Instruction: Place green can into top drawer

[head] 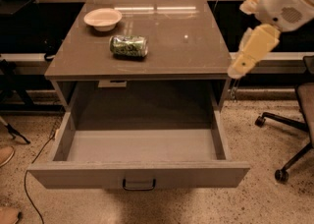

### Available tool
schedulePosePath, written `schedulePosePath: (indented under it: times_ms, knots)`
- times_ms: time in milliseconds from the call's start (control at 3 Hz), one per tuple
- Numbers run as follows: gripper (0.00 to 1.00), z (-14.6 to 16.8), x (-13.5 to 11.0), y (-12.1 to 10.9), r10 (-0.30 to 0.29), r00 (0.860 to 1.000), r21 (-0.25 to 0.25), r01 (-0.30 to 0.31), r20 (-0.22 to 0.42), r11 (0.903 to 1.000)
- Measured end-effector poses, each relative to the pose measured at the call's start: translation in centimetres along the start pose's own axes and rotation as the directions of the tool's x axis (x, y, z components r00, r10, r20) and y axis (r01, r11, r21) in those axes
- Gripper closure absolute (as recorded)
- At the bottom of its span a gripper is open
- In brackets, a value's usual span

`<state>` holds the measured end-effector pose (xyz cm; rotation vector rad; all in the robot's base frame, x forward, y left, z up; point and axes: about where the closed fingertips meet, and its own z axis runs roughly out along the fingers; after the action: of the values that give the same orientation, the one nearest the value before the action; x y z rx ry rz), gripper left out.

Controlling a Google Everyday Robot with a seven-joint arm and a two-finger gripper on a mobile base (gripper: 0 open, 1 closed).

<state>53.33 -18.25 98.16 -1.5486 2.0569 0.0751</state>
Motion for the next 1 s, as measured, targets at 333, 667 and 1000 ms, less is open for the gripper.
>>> schedulePosePath:
  times_ms: [333, 667, 1000]
  knots:
    - [0.0, 3.6, -5.1, -4.5, 0.061, 0.985, -0.008, -0.061, 0.159, 0.9981]
    - [0.0, 8.6, -10.7, -6.6, 0.139, 0.953, -0.08, -0.121, 0.268, 0.9894]
    - [0.0, 8.6, -10.7, -6.6, 0.139, 0.953, -0.08, -0.121, 0.268, 0.9894]
